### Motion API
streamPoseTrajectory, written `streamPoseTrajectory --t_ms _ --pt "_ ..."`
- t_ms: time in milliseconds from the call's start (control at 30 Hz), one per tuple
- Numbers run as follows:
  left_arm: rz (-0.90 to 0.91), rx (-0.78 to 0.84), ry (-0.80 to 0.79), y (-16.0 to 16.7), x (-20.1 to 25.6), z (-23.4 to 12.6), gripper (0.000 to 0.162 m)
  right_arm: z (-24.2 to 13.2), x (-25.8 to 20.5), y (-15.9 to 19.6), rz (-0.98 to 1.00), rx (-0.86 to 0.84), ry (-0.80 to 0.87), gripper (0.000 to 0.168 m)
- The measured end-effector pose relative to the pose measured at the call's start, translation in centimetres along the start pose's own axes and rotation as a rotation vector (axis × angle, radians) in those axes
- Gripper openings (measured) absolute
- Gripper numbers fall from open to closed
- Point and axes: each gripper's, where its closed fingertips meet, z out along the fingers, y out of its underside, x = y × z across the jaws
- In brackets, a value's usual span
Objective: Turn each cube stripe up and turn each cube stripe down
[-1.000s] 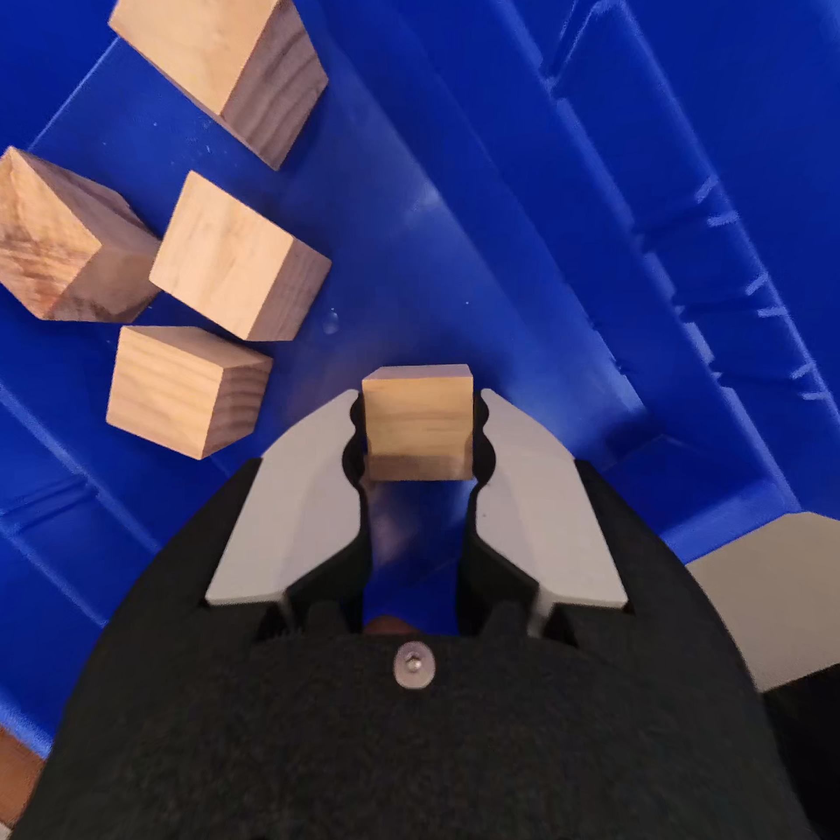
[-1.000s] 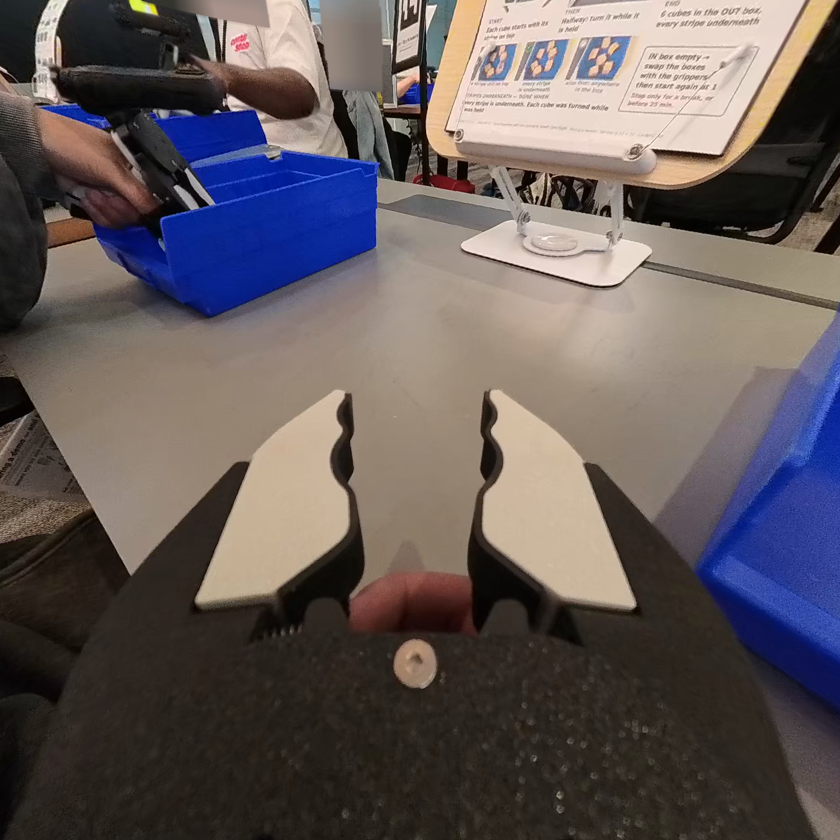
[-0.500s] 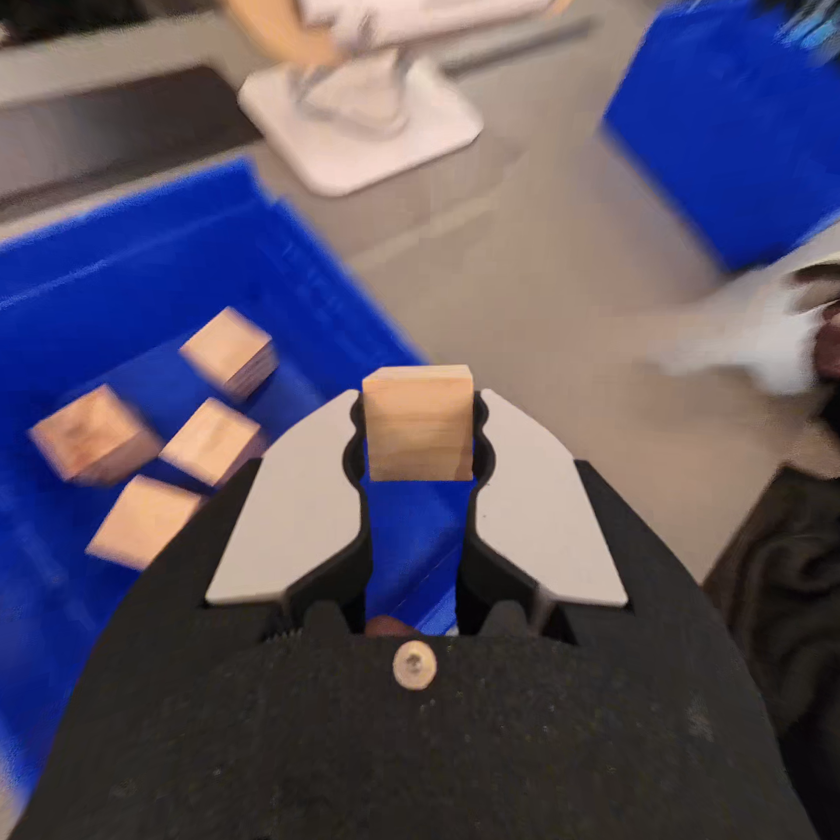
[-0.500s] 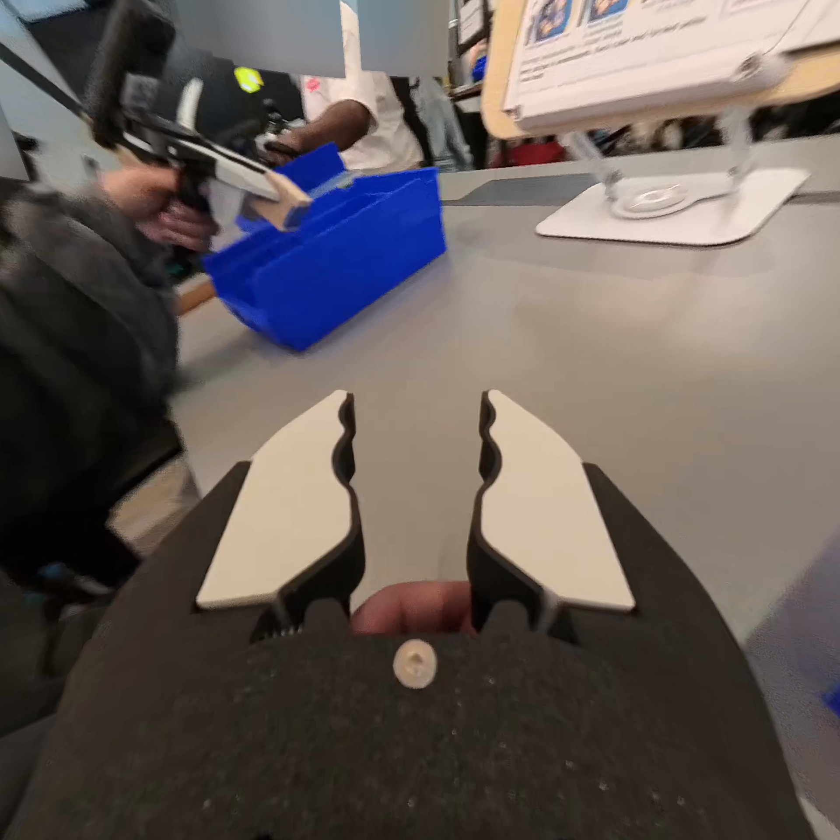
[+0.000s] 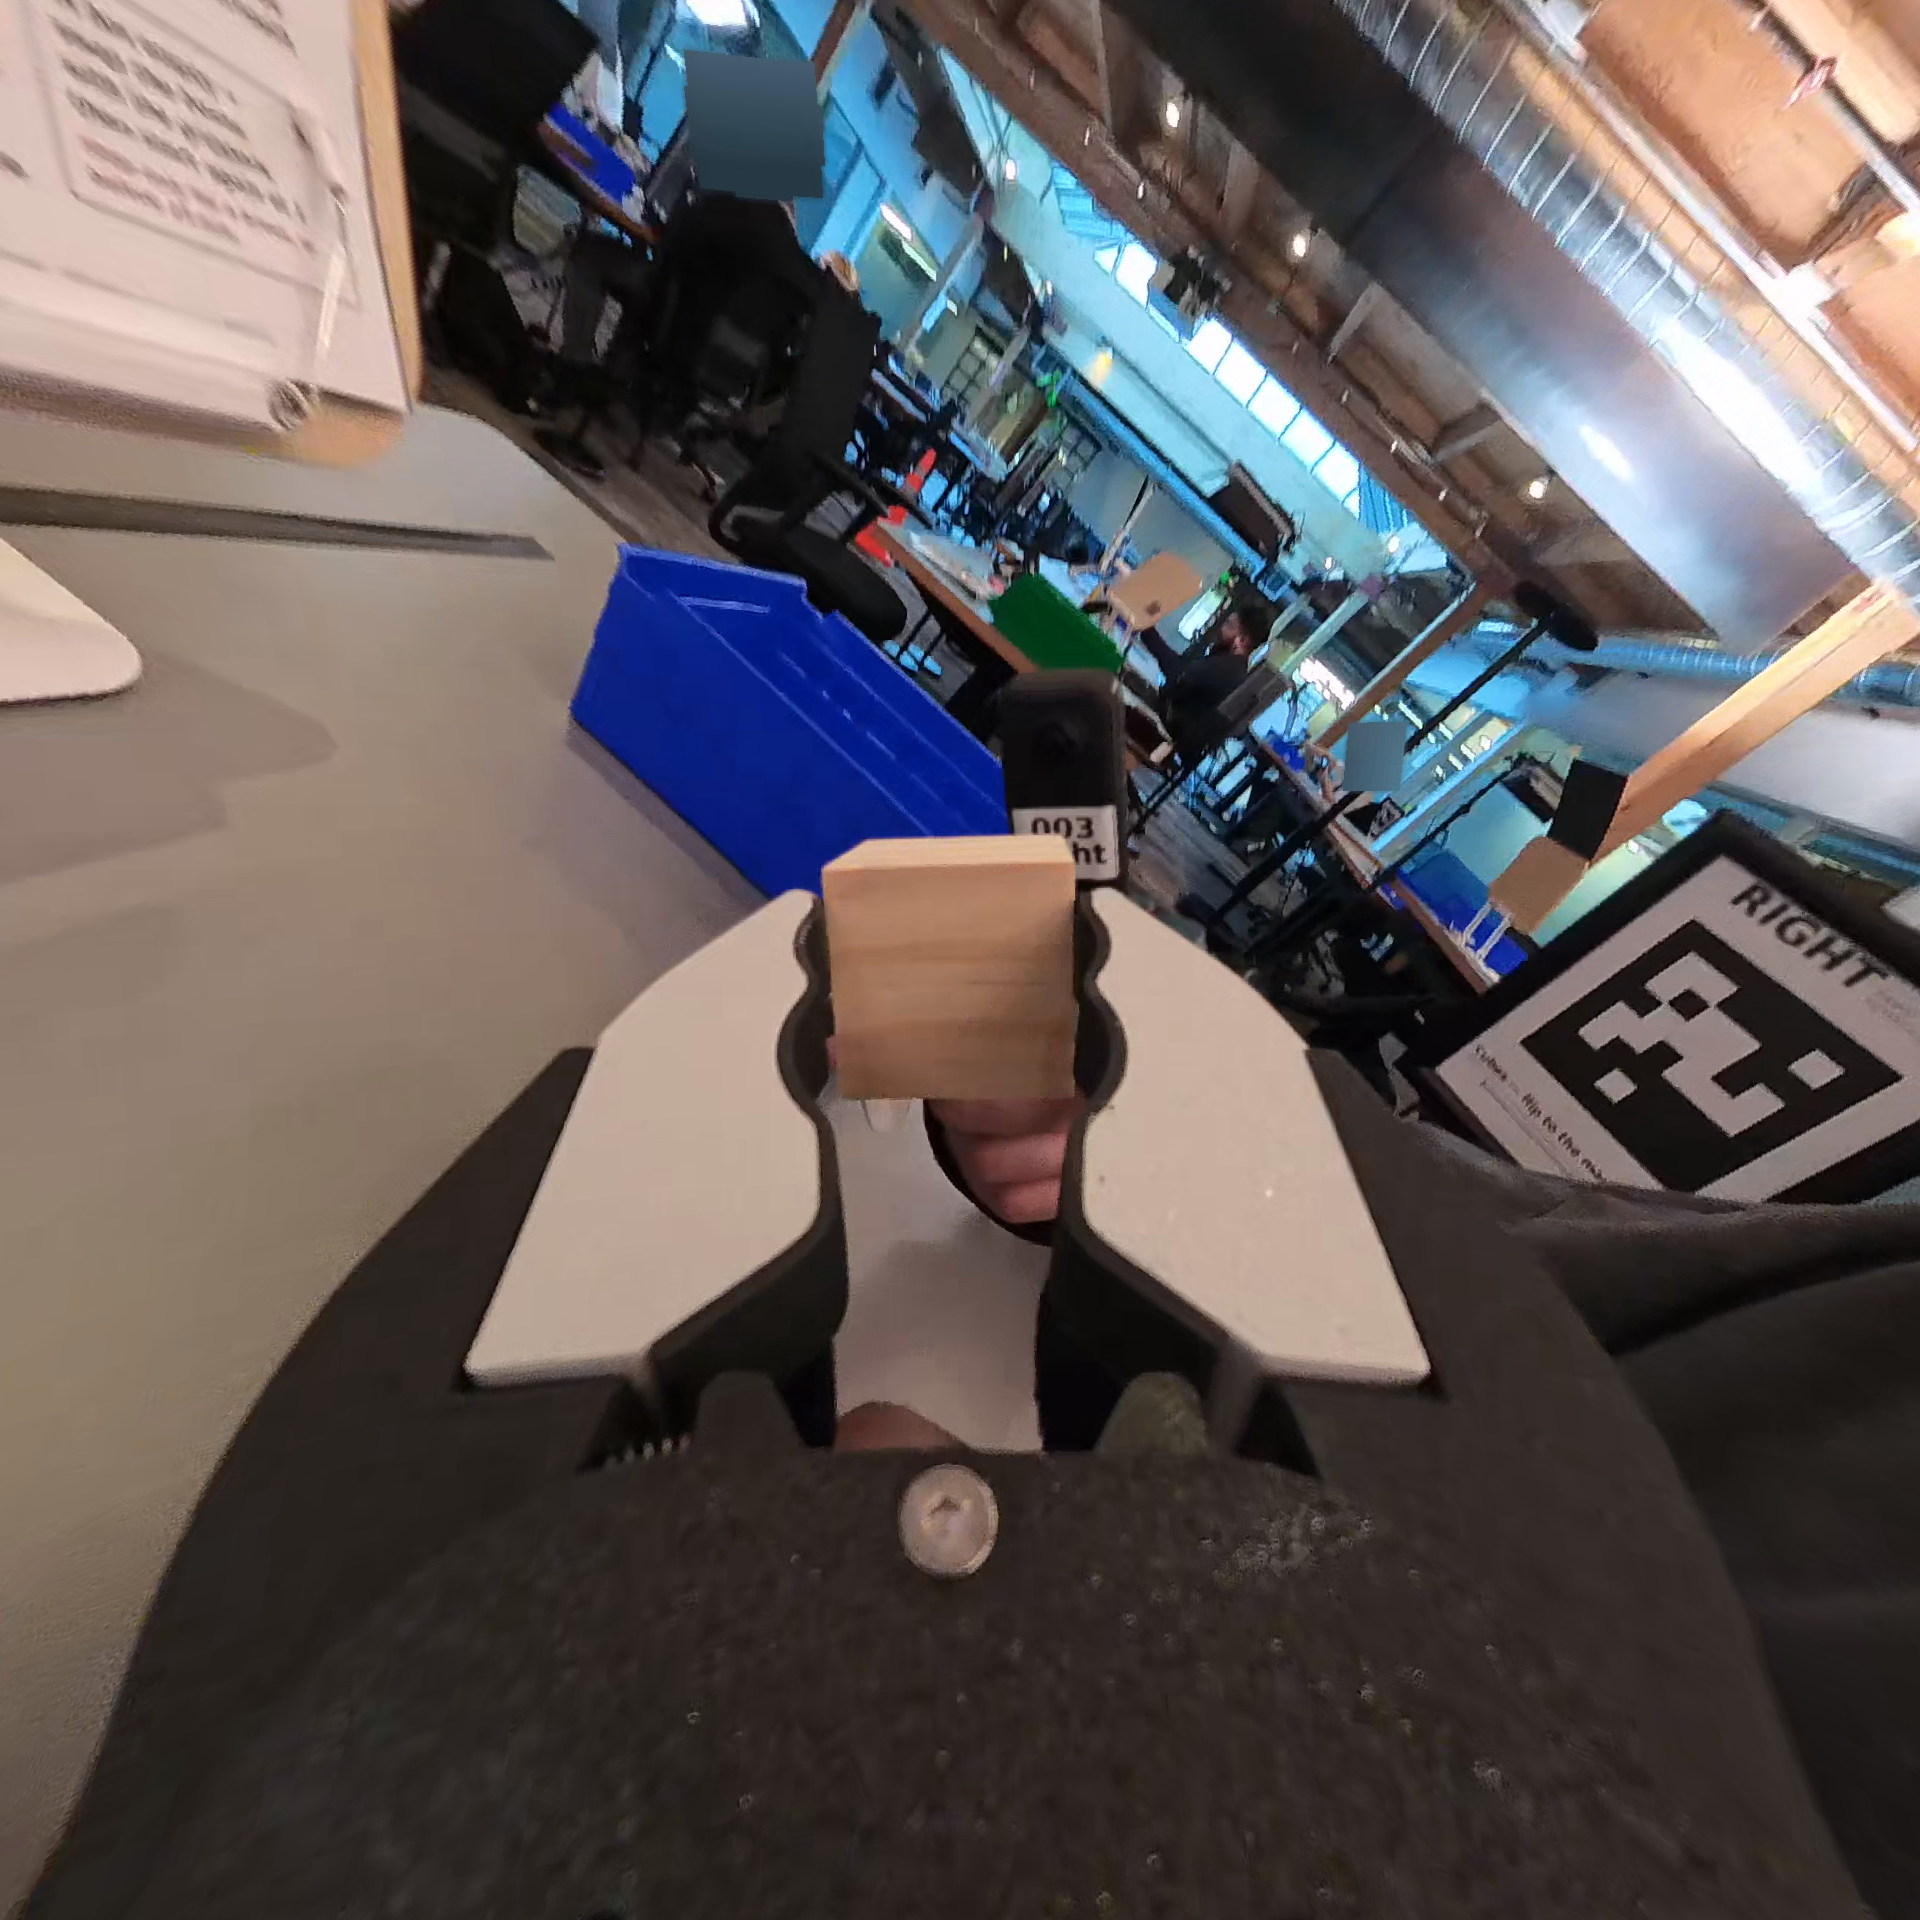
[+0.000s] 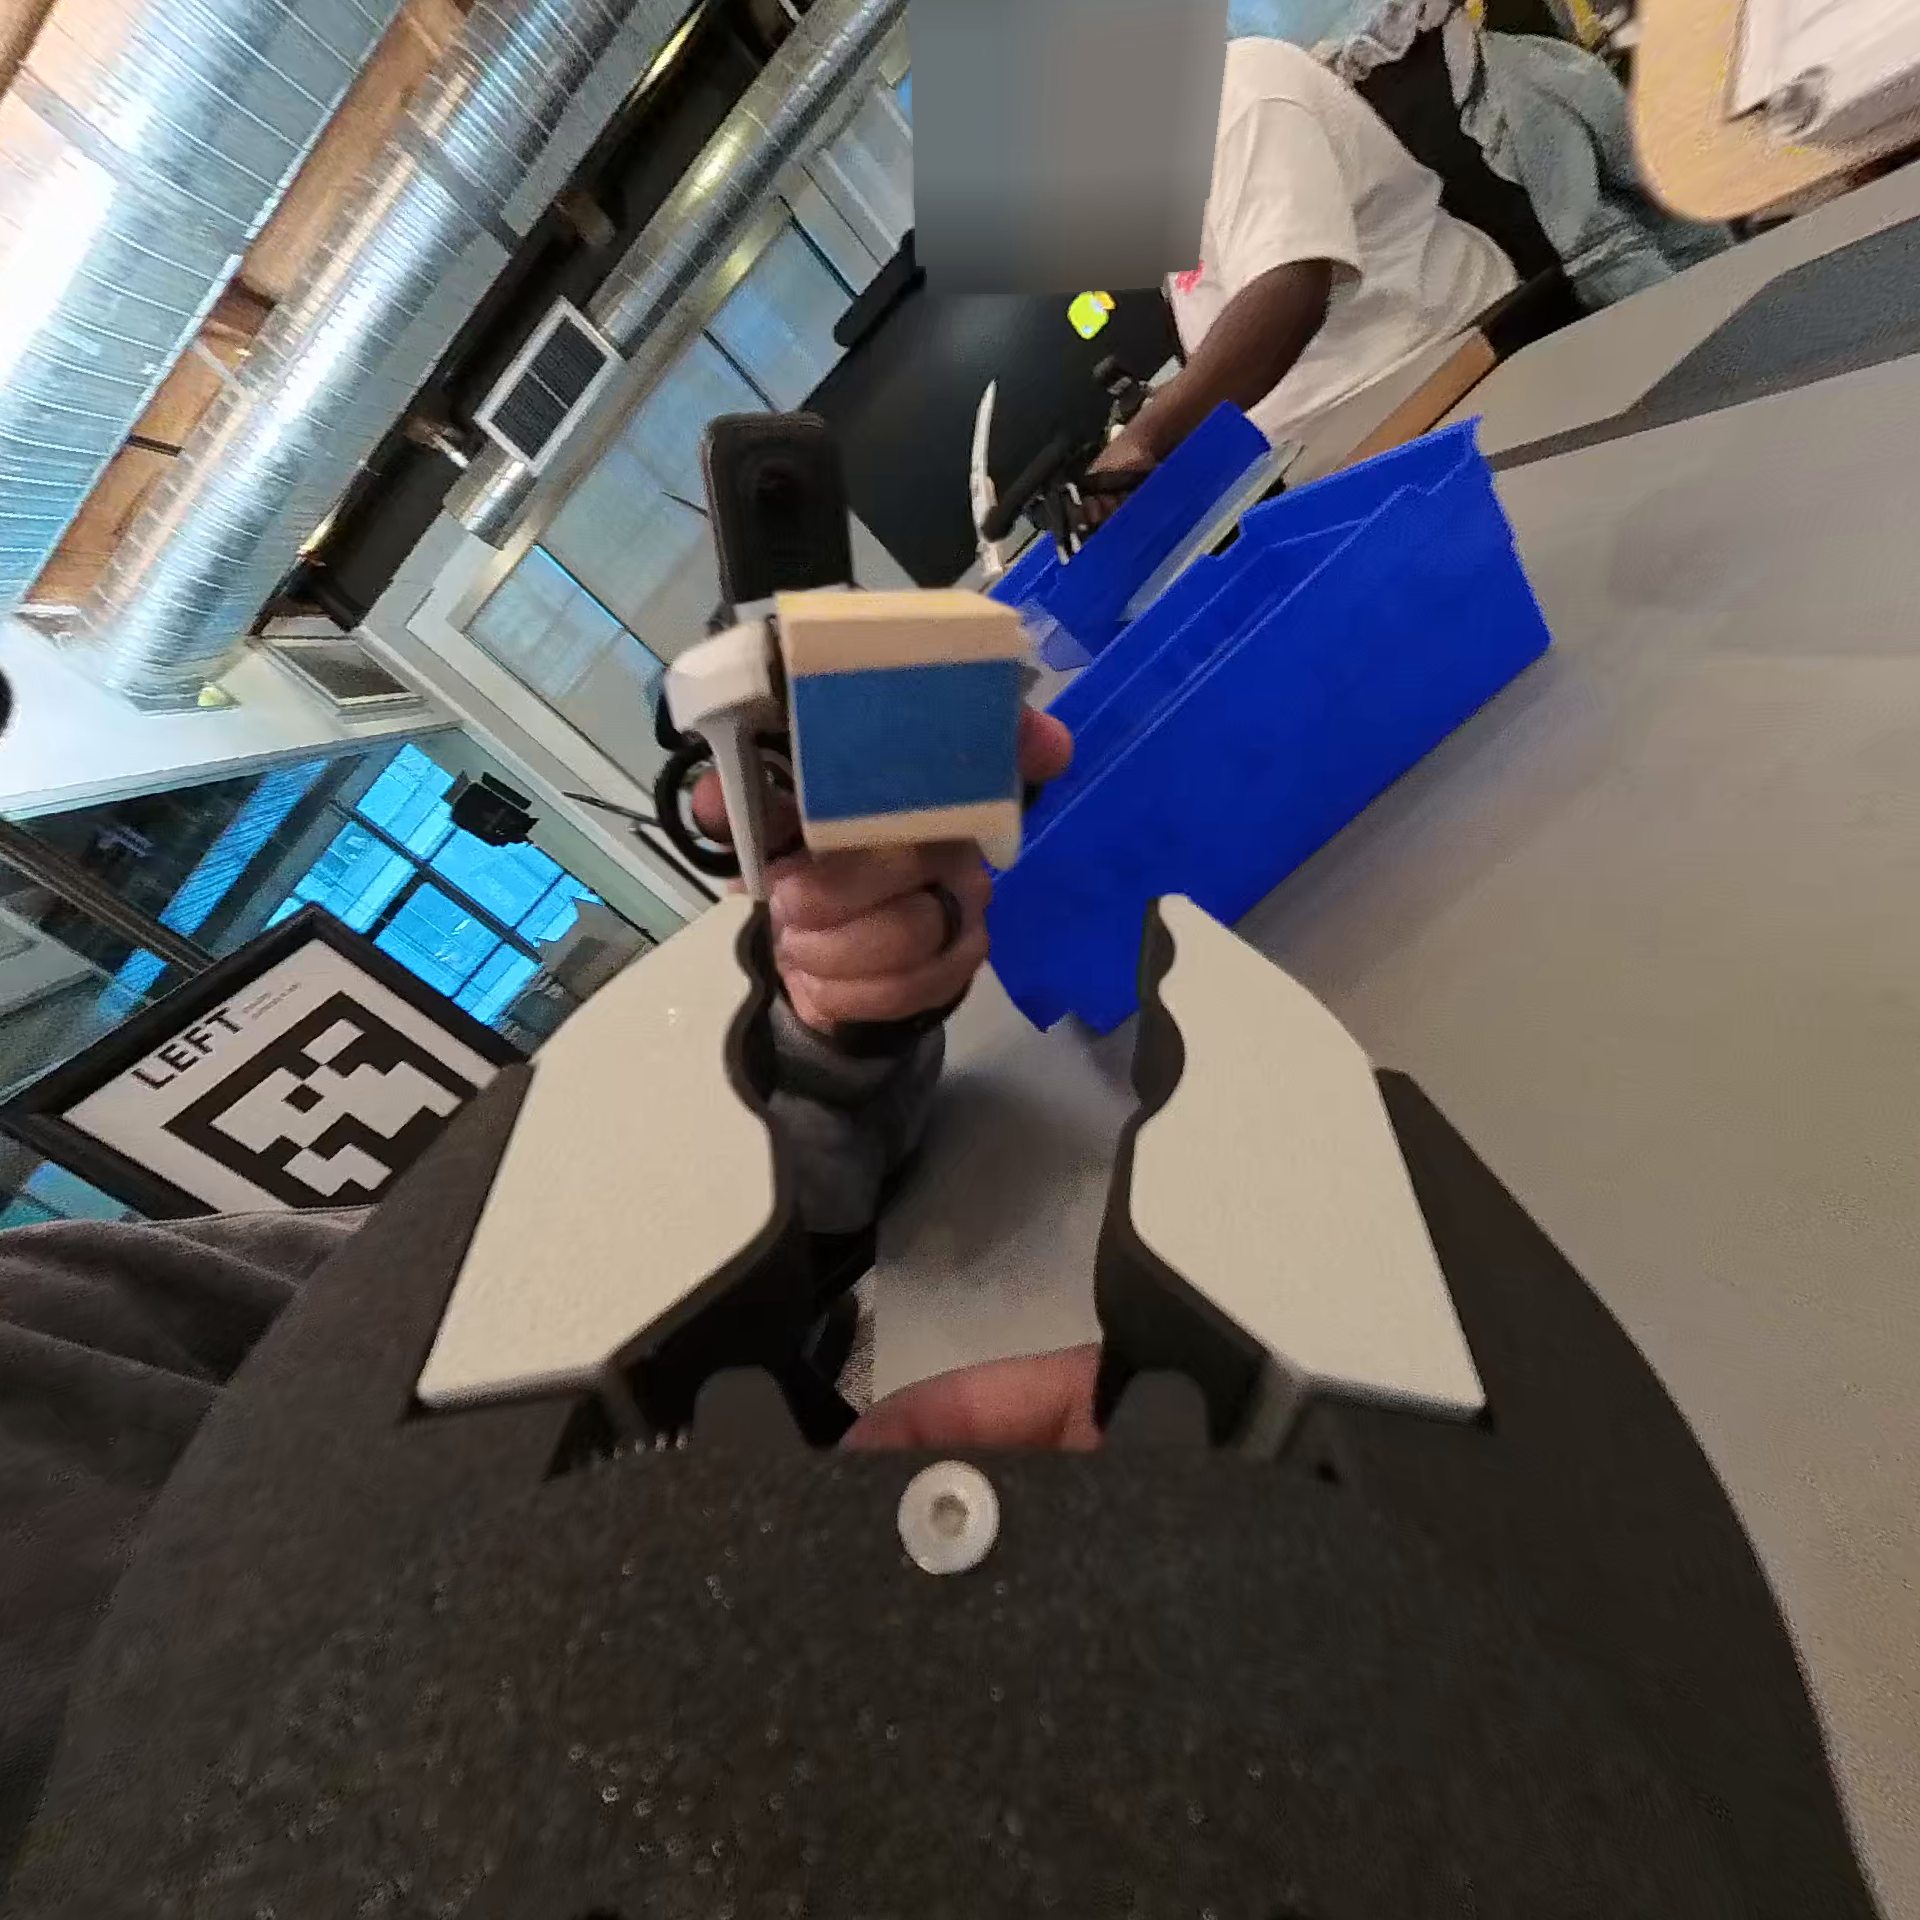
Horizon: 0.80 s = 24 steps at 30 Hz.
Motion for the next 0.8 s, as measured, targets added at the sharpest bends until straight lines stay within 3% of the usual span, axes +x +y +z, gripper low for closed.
streamPoseTrajectory --t_ms 167,267,433,500,567,700,800 --pt "-0.030 -0.023 0.058 2.1 0.6 1.7 0.044 0.6 -0.6 0.8 -0.023 -0.003 -0.018 0.066" --pt "-0.018 -0.057 0.063 3.4 0.7 2.3 0.044 0.4 -0.6 0.5 -0.034 0.031 -0.035 0.046" --pt "-0.014 -0.077 0.039 4.0 0.6 1.8 0.045 0.3 -0.4 1.0 -0.047 0.017 -0.041 0.046" --pt "0.012 -0.073 0.008 3.7 0.7 0.6 0.063 0.2 -0.2 1.1 -0.046 0.012 -0.033 0.046" --pt "0.105 -0.067 -0.129 3.7 0.0 -1.5 0.065 -0.2 -0.1 0.9 -0.030 0.011 -0.030 0.046" --pt "0.290 -0.023 -0.591 5.9 -3.6 -5.6 0.063 -1.4 1.0 0.3 -0.120 -0.030 0.109 0.046" --pt "0.361 -0.085 -0.700 9.8 -4.1 -5.6 0.055 -3.0 1.1 -1.5 -0.269 -0.079 0.262 0.046"
